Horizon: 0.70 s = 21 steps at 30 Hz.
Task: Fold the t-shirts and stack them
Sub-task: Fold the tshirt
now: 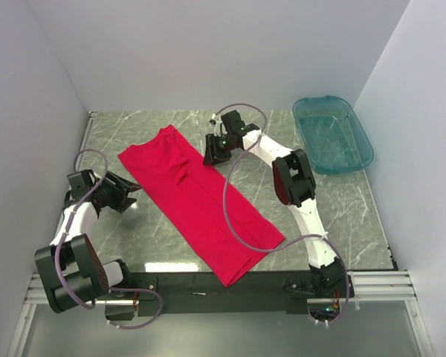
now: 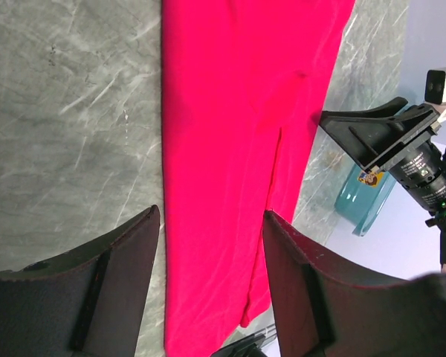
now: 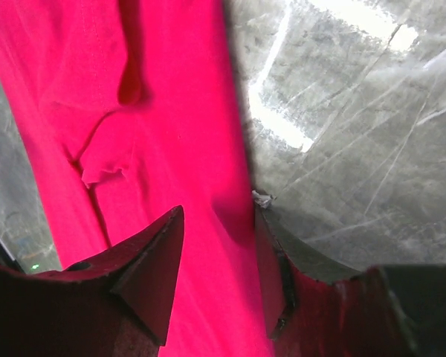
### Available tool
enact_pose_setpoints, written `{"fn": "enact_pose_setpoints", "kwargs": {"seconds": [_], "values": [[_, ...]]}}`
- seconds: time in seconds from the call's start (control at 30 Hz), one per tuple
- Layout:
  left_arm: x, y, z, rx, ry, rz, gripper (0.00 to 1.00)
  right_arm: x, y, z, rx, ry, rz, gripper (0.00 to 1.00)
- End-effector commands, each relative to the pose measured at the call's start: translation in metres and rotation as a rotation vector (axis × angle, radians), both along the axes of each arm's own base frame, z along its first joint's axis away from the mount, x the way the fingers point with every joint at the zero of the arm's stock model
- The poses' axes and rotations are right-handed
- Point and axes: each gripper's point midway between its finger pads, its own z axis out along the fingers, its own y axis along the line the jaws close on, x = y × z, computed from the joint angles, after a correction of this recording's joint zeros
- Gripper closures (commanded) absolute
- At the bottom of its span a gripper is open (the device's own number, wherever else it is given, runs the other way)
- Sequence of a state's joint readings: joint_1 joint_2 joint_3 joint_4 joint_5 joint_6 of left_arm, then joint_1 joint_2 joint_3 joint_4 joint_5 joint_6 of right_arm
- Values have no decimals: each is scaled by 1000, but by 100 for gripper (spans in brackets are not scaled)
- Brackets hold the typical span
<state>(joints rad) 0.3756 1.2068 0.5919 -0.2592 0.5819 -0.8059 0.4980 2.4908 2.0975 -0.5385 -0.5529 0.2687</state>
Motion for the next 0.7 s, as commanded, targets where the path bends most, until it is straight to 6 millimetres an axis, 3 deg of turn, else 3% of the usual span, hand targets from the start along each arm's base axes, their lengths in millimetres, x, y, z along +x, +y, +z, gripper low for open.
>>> {"fn": "enact_pose_setpoints", "kwargs": {"seconds": [0.0, 0.17, 0.27, 0.3, 0.37, 0.4, 0.57, 0.6, 0.67], "values": [[-4, -5, 5, -4, -30, -21, 37, -17, 11, -12, -19, 34, 35, 50], [-10, -9, 4, -11, -29, -25, 37, -16, 8, -14, -25, 35, 11, 59], [-11, -9, 6, -7, -37, -26, 37, -7, 2, -8, -20, 20, -25, 74], [-12, -9, 5, -5, -37, -28, 37, -4, 0, -5, -14, 19, -39, 84], [-13, -9, 6, -7, -36, -25, 37, 3, -7, 2, -4, 11, -65, 95], [-12, -10, 5, -5, -38, -28, 37, 12, -15, 6, 5, 4, -90, 100], [-13, -10, 1, -11, -34, -30, 37, 41, -59, 22, 16, -28, -210, 100], [-12, -11, 2, -16, -37, -35, 37, 54, -79, 23, 15, -35, -267, 100], [-12, -12, 1, -21, -36, -37, 37, 61, -104, 23, 6, -29, -338, 100]]}}
